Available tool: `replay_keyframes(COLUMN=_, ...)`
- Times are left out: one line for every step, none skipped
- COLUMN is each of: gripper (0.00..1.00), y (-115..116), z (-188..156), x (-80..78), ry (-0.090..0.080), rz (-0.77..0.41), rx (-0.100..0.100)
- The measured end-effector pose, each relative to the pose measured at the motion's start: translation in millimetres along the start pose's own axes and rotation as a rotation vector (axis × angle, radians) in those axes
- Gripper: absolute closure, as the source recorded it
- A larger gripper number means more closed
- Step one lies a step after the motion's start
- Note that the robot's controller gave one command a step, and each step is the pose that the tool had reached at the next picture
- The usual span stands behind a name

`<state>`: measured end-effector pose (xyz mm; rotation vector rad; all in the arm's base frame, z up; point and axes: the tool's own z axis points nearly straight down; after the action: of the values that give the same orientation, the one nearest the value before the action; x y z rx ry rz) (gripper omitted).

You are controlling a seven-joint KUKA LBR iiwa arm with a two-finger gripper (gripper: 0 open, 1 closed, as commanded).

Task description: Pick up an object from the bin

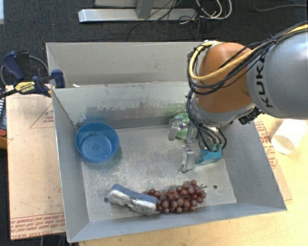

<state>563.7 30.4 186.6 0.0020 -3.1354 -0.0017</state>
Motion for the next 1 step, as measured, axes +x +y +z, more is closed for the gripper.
replay_keyframes(gripper=0.00, y=-0.3, z=-4.2, x=-1.7, ry=-0.008, rz=0.001, rx=0.000)
